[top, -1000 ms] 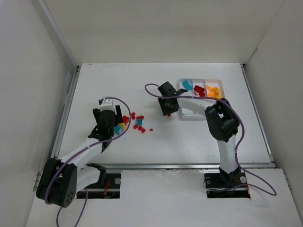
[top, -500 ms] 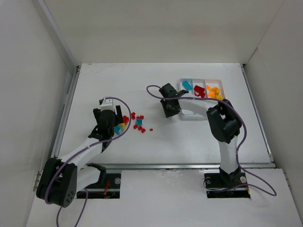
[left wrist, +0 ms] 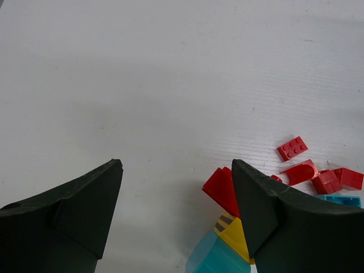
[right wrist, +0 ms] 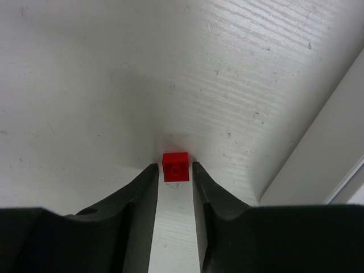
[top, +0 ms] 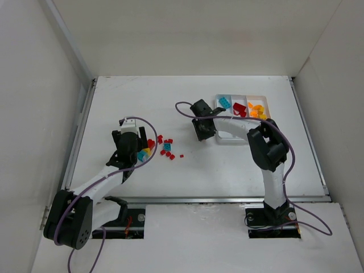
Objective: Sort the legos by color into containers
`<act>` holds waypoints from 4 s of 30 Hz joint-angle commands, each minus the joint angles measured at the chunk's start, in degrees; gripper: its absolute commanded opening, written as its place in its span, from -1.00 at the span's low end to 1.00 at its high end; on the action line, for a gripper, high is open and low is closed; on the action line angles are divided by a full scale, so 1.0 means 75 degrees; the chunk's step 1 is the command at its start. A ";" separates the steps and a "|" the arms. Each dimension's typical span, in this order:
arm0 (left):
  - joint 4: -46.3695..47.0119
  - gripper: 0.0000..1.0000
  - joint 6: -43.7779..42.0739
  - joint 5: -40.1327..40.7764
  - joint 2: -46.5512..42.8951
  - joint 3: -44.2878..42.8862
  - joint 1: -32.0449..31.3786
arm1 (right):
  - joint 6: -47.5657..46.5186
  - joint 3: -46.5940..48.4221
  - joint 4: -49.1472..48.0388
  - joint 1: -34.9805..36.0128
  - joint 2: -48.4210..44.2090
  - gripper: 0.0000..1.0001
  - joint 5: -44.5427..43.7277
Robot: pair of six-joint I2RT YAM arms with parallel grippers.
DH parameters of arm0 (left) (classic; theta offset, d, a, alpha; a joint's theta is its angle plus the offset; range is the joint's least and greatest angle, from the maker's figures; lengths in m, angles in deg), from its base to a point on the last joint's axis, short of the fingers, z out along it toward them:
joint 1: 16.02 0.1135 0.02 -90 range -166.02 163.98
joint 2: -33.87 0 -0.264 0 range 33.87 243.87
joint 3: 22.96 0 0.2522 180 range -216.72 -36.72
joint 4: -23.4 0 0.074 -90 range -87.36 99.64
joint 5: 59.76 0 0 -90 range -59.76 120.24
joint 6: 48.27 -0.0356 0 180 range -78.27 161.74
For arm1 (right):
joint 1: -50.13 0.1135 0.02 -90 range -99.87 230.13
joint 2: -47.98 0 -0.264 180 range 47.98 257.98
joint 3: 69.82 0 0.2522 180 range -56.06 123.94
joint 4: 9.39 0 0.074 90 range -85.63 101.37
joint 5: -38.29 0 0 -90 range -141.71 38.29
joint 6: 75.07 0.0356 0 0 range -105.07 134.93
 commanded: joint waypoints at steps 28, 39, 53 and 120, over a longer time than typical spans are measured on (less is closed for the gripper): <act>0.0343 0.50 0.0141 -0.0017 -0.0374 0.0212 0.0047 | 0.0541 -0.0002 -0.0003 -0.3198 -0.1835 -0.93 -0.1267; 0.0273 0.55 -0.1753 -0.1804 -0.0105 -0.0267 -0.0128 | 0.0484 0.0104 -0.0168 -0.3480 -0.1377 -0.13 -0.0471; -0.4623 0.53 -0.9642 -0.8101 0.2964 -0.3934 -0.0281 | -0.0418 0.0186 0.0055 -0.3480 -0.1658 0.50 0.0233; -0.3008 -0.16 -0.1277 -0.2444 -0.4253 -0.0890 -0.0258 | 0.2277 -0.0142 -0.0777 0.1993 -0.0217 -0.01 0.0198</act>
